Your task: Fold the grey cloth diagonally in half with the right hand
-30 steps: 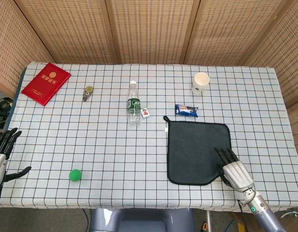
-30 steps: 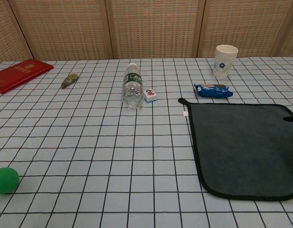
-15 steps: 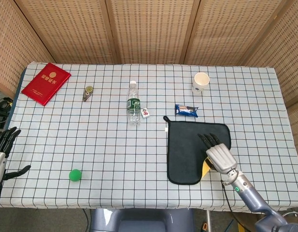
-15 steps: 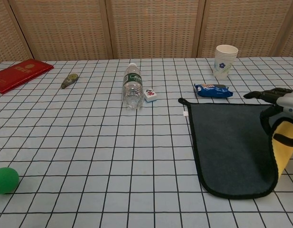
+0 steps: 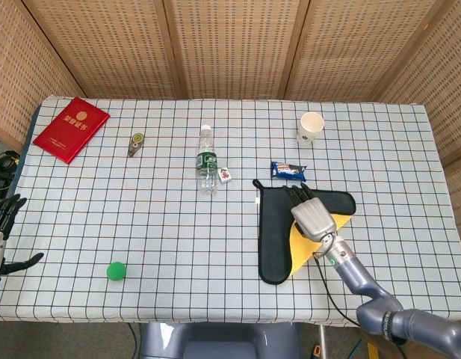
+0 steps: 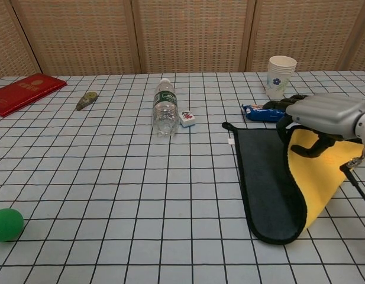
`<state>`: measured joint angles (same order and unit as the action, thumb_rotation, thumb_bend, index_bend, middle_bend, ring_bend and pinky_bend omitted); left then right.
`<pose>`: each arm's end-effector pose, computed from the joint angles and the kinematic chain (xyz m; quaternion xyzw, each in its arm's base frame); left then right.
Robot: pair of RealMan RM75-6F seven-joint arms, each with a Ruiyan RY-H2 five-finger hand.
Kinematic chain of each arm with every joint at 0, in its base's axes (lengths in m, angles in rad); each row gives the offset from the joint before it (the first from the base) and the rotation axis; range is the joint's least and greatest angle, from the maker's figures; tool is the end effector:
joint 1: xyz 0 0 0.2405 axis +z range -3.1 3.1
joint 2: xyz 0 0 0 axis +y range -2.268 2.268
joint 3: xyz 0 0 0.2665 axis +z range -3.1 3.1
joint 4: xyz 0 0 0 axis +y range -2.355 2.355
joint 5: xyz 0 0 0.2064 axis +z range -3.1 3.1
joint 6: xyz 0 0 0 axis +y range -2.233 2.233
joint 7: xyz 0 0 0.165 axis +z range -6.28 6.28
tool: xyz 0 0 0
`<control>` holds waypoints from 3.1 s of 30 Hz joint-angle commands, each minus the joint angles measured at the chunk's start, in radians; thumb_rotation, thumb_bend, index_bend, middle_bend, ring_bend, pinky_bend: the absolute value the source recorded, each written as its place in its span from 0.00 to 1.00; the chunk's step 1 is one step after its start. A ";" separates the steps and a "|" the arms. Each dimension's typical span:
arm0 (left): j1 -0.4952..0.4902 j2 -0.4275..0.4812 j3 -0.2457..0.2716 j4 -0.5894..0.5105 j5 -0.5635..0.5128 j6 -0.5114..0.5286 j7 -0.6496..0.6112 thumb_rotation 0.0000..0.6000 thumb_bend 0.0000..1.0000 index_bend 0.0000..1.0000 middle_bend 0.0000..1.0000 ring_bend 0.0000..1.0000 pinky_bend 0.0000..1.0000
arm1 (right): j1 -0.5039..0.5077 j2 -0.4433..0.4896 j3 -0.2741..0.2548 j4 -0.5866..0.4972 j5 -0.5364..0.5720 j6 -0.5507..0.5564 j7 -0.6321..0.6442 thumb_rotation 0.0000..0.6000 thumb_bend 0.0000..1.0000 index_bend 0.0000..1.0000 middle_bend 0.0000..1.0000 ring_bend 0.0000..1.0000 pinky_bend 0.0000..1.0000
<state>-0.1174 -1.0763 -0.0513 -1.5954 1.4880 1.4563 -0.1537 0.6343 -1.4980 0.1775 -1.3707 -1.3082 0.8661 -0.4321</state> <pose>-0.3217 0.2139 0.1799 -0.5803 -0.4161 -0.4172 0.5622 -0.2036 -0.3640 -0.0069 0.7987 -0.2790 0.2858 0.4500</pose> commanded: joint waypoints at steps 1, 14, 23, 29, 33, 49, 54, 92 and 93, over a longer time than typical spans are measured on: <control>-0.001 0.001 -0.002 0.003 -0.005 -0.005 -0.005 1.00 0.00 0.00 0.00 0.00 0.00 | 0.044 -0.044 0.018 0.035 0.046 -0.026 -0.051 1.00 0.66 0.71 0.05 0.00 0.00; -0.011 0.001 -0.008 0.017 -0.030 -0.036 -0.023 1.00 0.00 0.00 0.00 0.00 0.00 | 0.136 -0.126 0.057 0.127 0.196 -0.051 -0.166 1.00 0.66 0.71 0.05 0.00 0.00; -0.012 0.004 -0.012 0.020 -0.036 -0.040 -0.033 1.00 0.00 0.00 0.00 0.00 0.00 | 0.178 -0.169 0.058 0.173 0.269 -0.037 -0.218 1.00 0.66 0.71 0.05 0.00 0.00; -0.013 0.005 -0.013 0.020 -0.038 -0.041 -0.036 1.00 0.00 0.00 0.00 0.00 0.00 | 0.196 -0.187 0.052 0.195 0.299 -0.033 -0.235 1.00 0.66 0.71 0.06 0.00 0.00; -0.013 0.006 -0.014 0.022 -0.040 -0.043 -0.040 1.00 0.00 0.00 0.00 0.00 0.00 | 0.207 -0.200 0.049 0.213 0.320 -0.034 -0.242 1.00 0.66 0.71 0.06 0.00 0.00; -0.016 0.009 -0.018 0.022 -0.050 -0.052 -0.047 1.00 0.00 0.00 0.00 0.00 0.00 | 0.238 -0.235 0.035 0.254 0.352 -0.022 -0.255 1.00 0.64 0.71 0.06 0.00 0.00; -0.016 0.011 -0.019 0.023 -0.049 -0.051 -0.051 1.00 0.00 0.00 0.00 0.00 0.00 | 0.243 -0.241 0.031 0.259 0.360 -0.018 -0.256 1.00 0.62 0.68 0.06 0.00 0.00; -0.003 0.009 -0.009 0.014 0.002 -0.001 -0.057 1.00 0.00 0.00 0.00 0.00 0.00 | -0.143 0.336 -0.128 -0.261 -0.067 0.461 0.189 1.00 0.00 0.15 0.00 0.00 0.00; -0.002 0.008 -0.008 0.013 0.003 0.000 -0.055 1.00 0.00 0.00 0.00 0.00 0.00 | -0.157 0.346 -0.137 -0.264 -0.079 0.474 0.199 1.00 0.00 0.14 0.00 0.00 0.00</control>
<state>-0.1199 -1.0675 -0.0601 -1.5814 1.4900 1.4555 -0.2099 0.5119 -1.1793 0.0695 -1.6156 -1.3549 1.3081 -0.2607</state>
